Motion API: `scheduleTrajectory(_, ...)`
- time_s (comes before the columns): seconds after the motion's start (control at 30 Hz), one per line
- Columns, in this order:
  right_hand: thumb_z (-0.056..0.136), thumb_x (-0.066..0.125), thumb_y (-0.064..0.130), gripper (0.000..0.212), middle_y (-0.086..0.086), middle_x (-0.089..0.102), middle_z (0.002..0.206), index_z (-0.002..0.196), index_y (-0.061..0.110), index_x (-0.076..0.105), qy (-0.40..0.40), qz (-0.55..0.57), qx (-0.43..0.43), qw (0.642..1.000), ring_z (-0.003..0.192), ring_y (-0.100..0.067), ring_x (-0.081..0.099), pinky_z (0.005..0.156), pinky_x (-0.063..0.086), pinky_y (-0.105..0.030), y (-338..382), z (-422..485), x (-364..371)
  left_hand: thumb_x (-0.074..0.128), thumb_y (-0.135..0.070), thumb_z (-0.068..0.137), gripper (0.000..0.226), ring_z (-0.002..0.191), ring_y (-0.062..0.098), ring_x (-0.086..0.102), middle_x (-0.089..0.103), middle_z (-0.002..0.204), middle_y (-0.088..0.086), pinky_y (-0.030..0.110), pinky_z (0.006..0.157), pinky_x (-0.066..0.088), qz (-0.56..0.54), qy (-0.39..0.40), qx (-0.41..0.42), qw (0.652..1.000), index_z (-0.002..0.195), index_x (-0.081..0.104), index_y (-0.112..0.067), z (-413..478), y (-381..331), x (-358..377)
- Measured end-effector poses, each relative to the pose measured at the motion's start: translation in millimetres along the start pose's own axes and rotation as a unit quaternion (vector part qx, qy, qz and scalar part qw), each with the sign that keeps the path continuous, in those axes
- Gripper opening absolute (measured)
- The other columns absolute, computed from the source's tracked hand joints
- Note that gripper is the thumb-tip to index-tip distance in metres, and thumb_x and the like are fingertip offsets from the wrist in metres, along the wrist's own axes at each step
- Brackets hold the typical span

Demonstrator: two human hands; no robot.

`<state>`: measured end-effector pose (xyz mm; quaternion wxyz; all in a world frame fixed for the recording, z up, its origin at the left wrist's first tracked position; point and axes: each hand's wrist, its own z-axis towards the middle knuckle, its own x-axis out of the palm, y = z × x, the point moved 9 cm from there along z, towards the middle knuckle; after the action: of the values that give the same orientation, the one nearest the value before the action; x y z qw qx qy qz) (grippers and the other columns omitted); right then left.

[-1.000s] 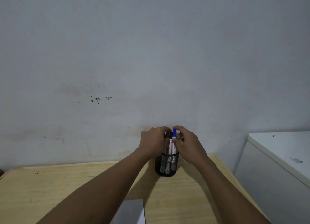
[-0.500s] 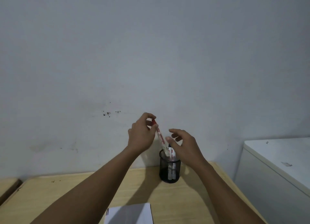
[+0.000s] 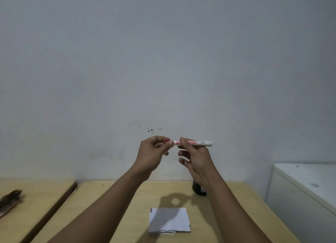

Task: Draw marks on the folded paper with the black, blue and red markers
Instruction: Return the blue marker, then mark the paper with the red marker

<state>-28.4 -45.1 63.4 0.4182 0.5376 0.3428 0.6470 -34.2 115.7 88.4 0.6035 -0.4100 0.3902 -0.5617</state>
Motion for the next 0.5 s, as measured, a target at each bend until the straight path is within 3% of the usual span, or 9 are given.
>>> scheduleTrajectory(0.2, 0.087, 0.075, 0.013, 0.009, -0.008, 0.073, 0.078, 0.09, 0.005, 0.075, 0.011, 0.043, 0.003, 0.999, 0.064, -0.014, 0.066, 0.061, 0.057, -0.024, -8, -28, 26, 0.058, -0.038, 0.097, 0.028, 0.065, 0.009, 0.062, 0.076, 0.087, 0.001, 0.021, 0.063, 0.045, 0.066, 0.01, 0.012, 0.998, 0.099, 0.074, -0.016, -30, -6, -25)
scheduleTrajectory(0.5, 0.088, 0.07, 0.0, 0.007, -0.011, 0.073, 0.076, 0.094, -0.002, 0.072, 0.036, 0.097, -0.025, 0.994, 0.067, -0.018, 0.07, 0.07, 0.062, -0.024, 4, -45, 49, 0.031, -0.038, 0.105, 0.045, 0.071, 0.021, 0.058, 0.061, 0.081, 0.003, 0.028, 0.058, 0.04, 0.193, -0.032, 0.068, 0.978, 0.089, 0.057, -0.005, -35, -30, -27)
